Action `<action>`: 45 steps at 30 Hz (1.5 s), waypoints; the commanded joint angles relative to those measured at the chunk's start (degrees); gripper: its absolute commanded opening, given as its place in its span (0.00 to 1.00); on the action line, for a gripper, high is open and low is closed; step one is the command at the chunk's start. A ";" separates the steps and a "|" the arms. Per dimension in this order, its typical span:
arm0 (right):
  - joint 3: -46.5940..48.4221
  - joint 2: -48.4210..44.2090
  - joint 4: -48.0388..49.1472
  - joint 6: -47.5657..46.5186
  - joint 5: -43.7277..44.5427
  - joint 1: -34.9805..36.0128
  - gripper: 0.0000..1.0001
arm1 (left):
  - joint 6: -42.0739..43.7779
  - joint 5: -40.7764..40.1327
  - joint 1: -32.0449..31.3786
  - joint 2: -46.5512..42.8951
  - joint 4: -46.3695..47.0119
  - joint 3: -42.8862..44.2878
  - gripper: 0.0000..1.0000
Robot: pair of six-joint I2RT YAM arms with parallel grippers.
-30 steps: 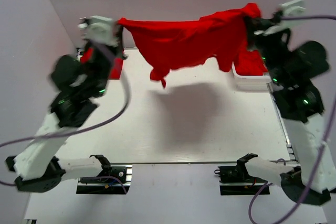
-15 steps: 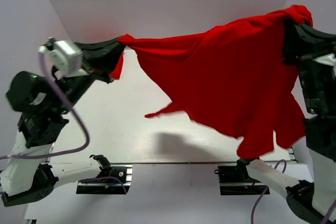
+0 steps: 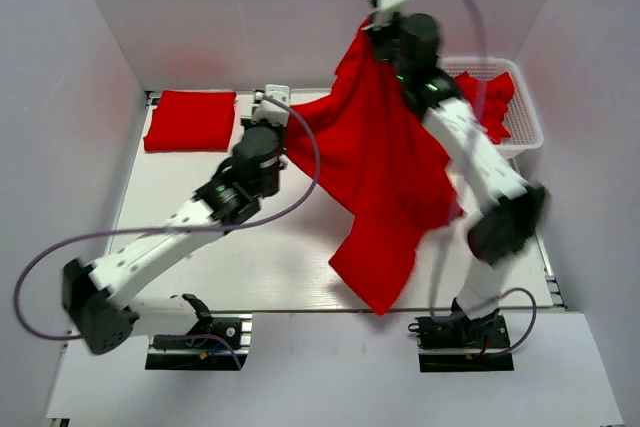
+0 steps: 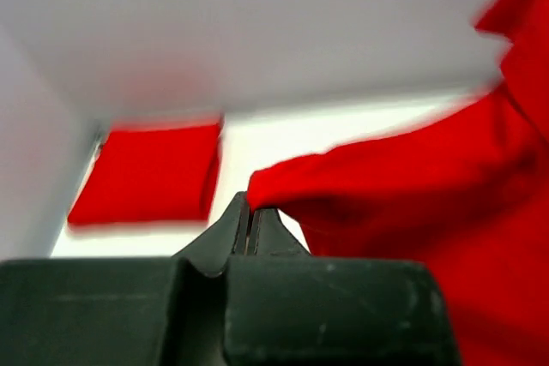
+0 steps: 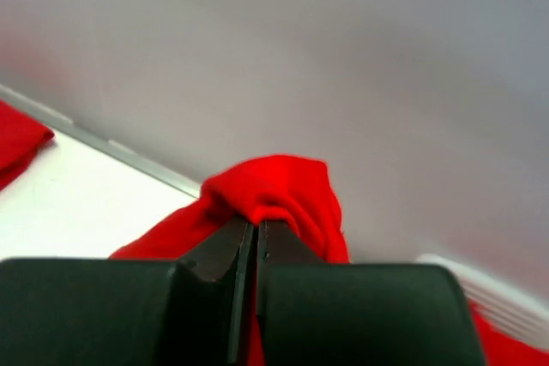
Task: Fold and stack the t-shirts
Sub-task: Flatten out the tshirt
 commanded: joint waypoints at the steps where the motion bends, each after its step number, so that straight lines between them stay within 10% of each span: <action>1: 17.73 19.42 -3.44 3.63 -6.86 -0.75 0.01 | -15.15 -10.13 4.70 6.98 -6.78 -1.68 0.03; 3: 26.38 29.31 -6.69 4.69 -9.94 -0.84 0.16 | -23.30 -7.05 7.17 13.04 -17.47 1.10 0.28; 6: 28.38 36.37 -5.67 4.34 -13.21 -0.57 0.83 | -32.57 -8.20 11.66 25.88 -35.40 11.13 0.55; 7: 22.37 36.11 -4.35 3.82 -13.48 -0.57 0.90 | -36.77 -9.15 13.32 28.43 -38.69 13.76 0.93; 8: 20.05 33.58 -0.51 3.91 -13.57 -0.57 0.90 | -37.59 -9.16 13.95 31.67 -40.90 17.79 1.00; 23: -2.90 14.33 -7.67 11.71 -9.01 -0.57 0.90 | -23.90 10.86 18.87 23.79 -20.46 11.24 1.00; 33: -28.82 4.55 -12.34 26.23 -13.97 -0.75 0.90 | -17.83 26.43 22.56 43.56 -21.04 23.97 1.00; 45: -36.05 8.15 -12.16 30.27 -14.97 -1.45 0.90 | -19.67 33.46 26.61 54.12 -21.23 27.07 1.00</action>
